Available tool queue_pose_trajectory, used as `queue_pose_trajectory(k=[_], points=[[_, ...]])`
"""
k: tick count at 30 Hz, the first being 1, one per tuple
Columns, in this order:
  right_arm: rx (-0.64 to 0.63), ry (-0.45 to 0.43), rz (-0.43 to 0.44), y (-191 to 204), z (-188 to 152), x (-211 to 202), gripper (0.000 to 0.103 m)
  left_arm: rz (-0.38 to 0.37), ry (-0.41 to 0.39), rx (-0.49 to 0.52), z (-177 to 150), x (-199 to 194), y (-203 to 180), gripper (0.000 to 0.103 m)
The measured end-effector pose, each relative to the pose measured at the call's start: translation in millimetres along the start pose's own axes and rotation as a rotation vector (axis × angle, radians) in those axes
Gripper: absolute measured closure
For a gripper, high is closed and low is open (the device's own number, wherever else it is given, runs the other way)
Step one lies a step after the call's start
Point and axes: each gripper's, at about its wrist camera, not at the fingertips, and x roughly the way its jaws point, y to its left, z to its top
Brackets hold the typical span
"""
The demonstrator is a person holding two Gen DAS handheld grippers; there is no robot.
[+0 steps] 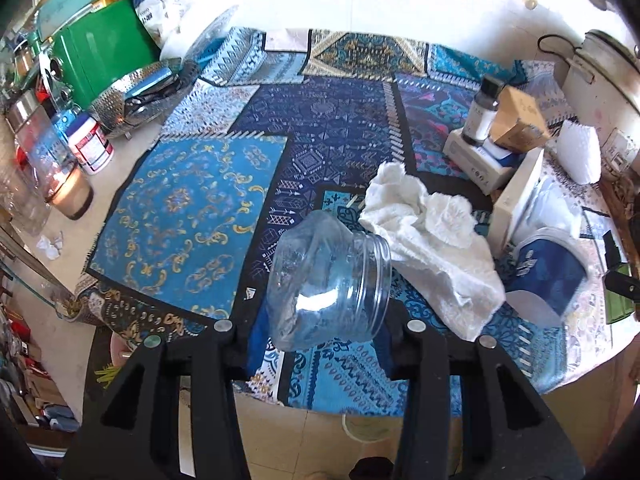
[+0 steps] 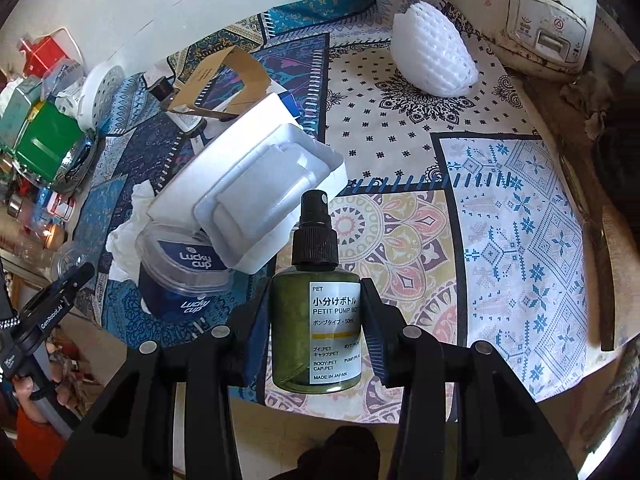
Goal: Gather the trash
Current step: 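Carry the jar and spray bottle down toward the white floor bin with both grippers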
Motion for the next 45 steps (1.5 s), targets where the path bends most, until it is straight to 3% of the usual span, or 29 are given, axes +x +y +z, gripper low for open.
queue_pose_trajectory(k=[12, 17, 23, 32, 38, 45], points=[[-0.010, -0.109, -0.036, 54, -64, -61, 0.064, -0.123, -0.137, 0.098, -34, -109, 3, 0.060], [0.016, -0.122, -0.036, 67, -112, -77, 0.064, -0.156, -0.133, 0.162, -71, -139, 2, 0.060], [0.059, -0.104, -0.022, 80, -163, -74, 0.064, -0.199, -0.089, 0.191, -120, -142, 1, 0.060], [0.019, -0.013, -0.039, 77, -203, -25, 0.064, -0.212, 0.025, 0.228, -187, -95, -26, 0.060], [-0.016, 0.039, -0.034, 57, -222, 44, 0.064, -0.210, 0.087, 0.215, -234, -25, -43, 0.060], [-0.067, 0.094, -0.031, 22, -262, 157, 0.064, -0.239, 0.131, 0.187, -306, 83, -54, 0.060]])
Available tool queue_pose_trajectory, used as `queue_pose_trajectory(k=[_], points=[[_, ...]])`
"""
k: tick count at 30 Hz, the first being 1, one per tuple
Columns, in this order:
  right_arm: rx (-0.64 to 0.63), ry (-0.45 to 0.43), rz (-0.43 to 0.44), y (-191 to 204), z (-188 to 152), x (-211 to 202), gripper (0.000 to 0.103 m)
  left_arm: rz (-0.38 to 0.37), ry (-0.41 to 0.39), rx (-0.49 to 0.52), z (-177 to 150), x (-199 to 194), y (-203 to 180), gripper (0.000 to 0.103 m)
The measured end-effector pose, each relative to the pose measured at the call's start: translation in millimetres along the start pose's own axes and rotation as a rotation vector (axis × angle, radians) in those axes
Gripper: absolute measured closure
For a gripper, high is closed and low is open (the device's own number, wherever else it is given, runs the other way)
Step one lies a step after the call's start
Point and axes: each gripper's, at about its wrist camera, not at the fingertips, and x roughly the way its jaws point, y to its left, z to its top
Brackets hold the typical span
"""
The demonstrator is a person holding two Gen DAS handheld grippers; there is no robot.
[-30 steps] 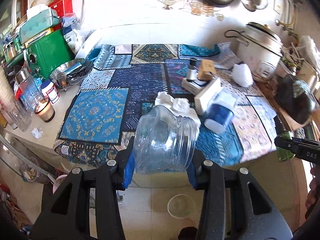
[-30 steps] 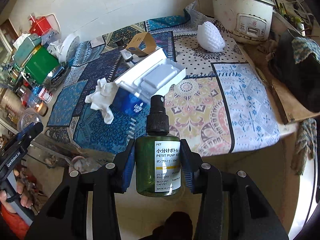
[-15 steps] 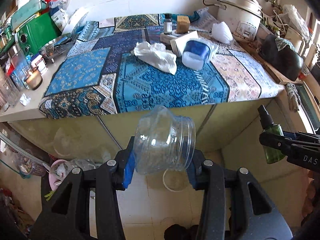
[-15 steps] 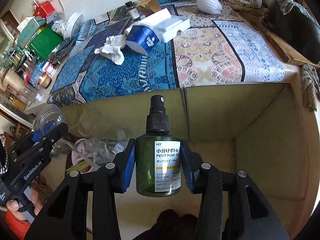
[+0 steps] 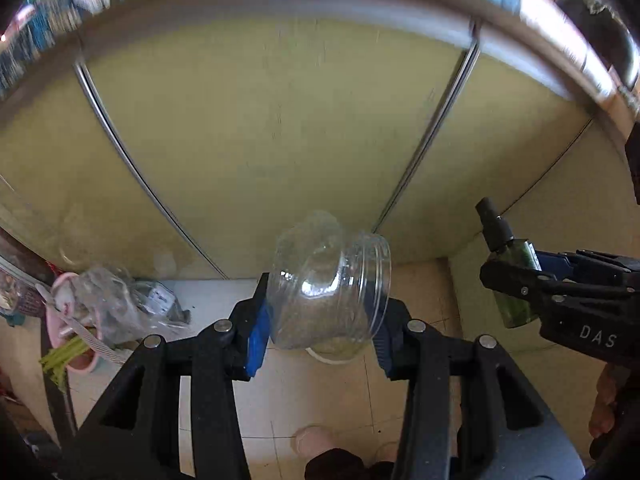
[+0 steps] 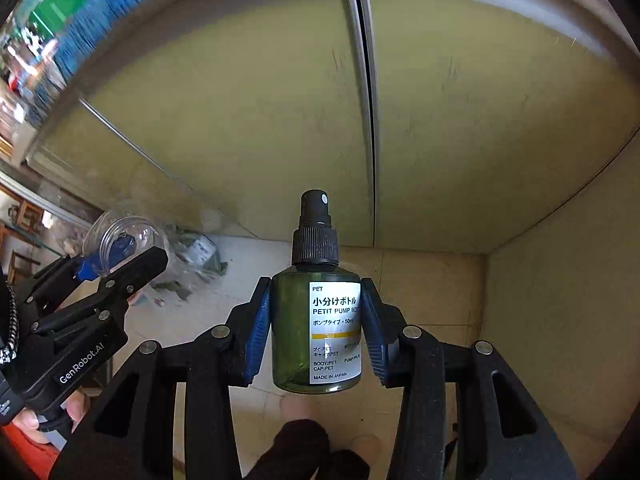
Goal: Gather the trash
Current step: 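Carry the jar and spray bottle down toward the white floor bin with both grippers, then open the left gripper over the bin while the right releases the spray bottle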
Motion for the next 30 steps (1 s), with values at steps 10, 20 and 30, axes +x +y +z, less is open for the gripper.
queue_pose_trajectory(k=[10, 20, 30], points=[[0.027, 0.110, 0.051, -52, -53, 194, 0.064, -0.146, 0.195, -0.067, -100, 215, 19, 0.060], [0.039, 0.197, 0.095, -63, -74, 314, 0.064, -0.197, 0.336, -0.117, -161, 355, 35, 0.060], [0.031, 0.244, 0.078, -69, -84, 337, 0.064, -0.108, 0.286, -0.078, -156, 355, 33, 0.060]])
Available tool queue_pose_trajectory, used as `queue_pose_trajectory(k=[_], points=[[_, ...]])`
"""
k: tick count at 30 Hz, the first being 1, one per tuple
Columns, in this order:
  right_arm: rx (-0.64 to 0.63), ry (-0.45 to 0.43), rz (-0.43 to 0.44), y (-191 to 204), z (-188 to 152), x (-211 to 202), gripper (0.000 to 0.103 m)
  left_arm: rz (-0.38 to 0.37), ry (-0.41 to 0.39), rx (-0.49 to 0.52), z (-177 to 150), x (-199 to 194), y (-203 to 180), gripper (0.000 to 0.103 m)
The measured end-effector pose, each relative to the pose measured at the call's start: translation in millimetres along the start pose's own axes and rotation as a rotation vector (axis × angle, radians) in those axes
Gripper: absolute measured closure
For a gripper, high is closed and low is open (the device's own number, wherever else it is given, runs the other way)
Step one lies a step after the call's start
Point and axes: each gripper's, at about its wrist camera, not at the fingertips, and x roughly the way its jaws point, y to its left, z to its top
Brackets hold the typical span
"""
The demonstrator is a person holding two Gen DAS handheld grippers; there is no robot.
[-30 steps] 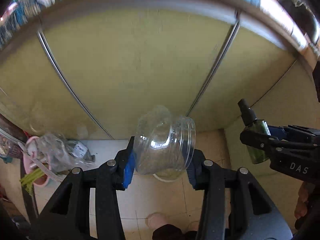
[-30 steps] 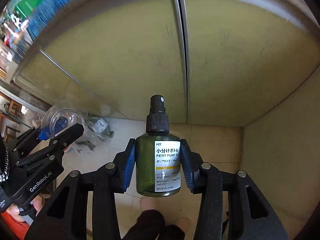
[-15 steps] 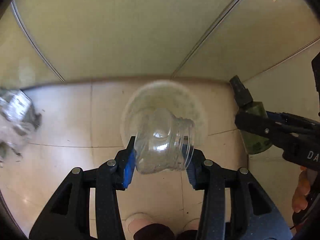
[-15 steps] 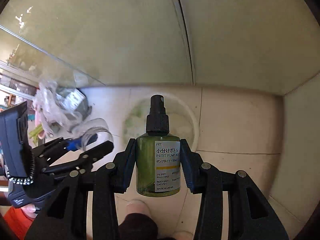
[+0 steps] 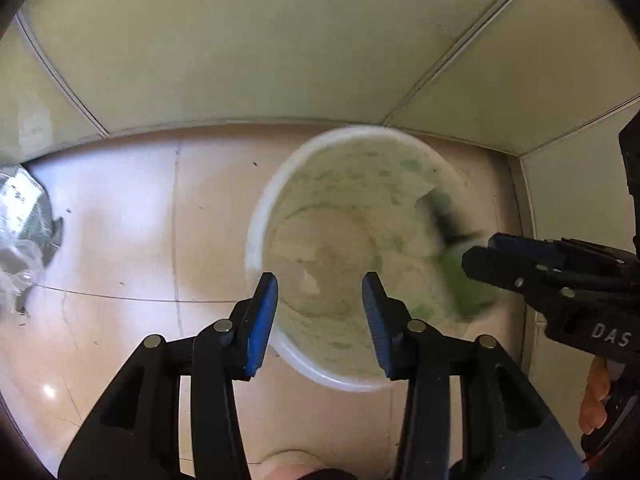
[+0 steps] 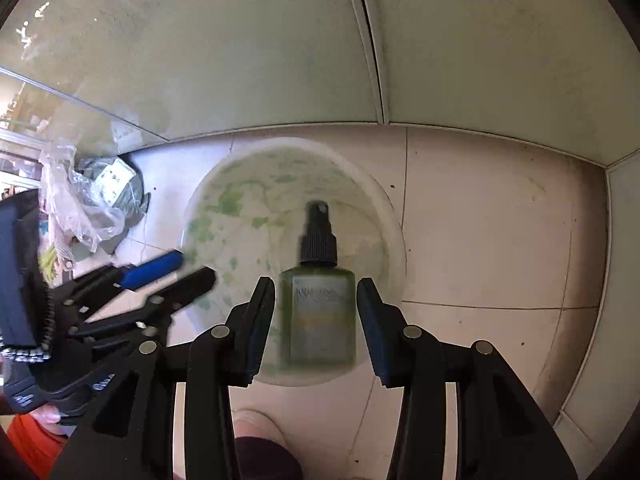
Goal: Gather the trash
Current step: 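Open the left gripper over the bin while the right releases the spray bottle, then raise both open grippers back up to the counter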
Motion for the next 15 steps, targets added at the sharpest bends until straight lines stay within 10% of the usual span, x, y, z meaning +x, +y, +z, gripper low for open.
queue_pose_trajectory(k=[15], points=[[-0.036, -0.072, -0.069, 38, -14, -137, 0.063, 0.068, -0.051, -0.007, 10, -140, -23, 0.060]])
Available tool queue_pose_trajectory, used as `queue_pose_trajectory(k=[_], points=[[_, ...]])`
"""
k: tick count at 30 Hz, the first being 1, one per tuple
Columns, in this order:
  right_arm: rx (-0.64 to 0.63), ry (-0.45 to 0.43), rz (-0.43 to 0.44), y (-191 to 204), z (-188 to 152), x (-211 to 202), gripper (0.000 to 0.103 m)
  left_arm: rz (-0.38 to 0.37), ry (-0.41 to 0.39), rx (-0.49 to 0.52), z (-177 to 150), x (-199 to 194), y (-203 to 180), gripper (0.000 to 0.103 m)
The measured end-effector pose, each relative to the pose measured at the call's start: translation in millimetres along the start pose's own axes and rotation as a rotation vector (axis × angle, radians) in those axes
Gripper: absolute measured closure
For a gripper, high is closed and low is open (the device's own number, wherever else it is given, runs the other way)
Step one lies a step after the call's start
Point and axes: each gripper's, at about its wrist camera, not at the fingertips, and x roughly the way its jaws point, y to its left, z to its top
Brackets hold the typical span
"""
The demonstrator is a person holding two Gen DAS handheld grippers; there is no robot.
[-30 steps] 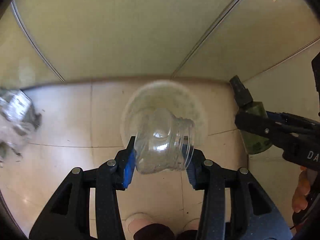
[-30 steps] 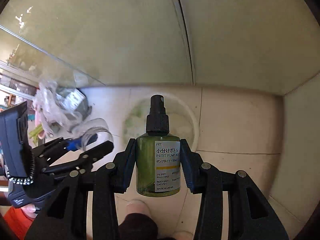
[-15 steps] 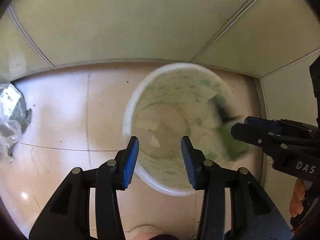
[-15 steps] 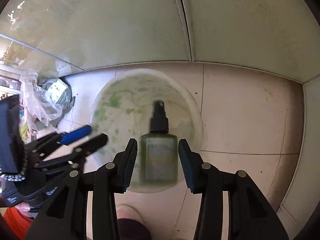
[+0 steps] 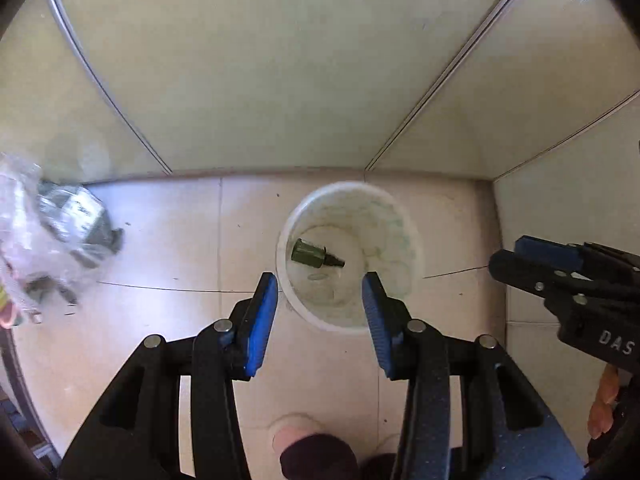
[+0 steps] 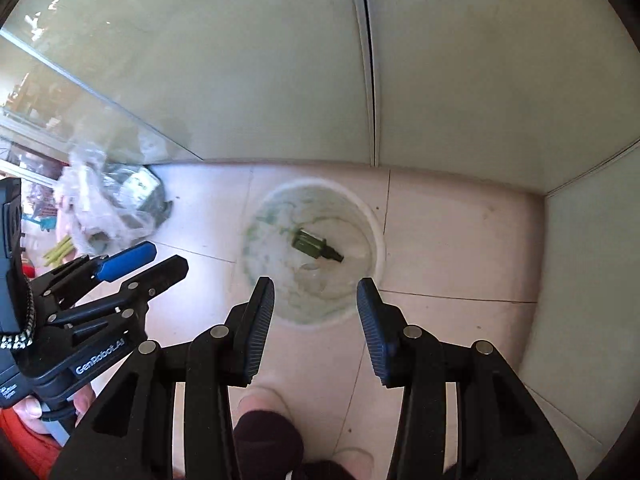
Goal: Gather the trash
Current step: 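Raise both open grippers back up to the counter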
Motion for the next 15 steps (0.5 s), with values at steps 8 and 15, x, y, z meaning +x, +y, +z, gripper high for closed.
queue_pose_trajectory(k=[8, 15], points=[[0.002, -0.093, 0.005, 39, 17, -182, 0.063, 0.021, -0.101, -0.005, 27, -170, -30, 0.060], [0.003, -0.204, -0.016, 78, 36, -323, 0.062, 0.028, -0.200, 0.031, 56, -313, -48, 0.060]])
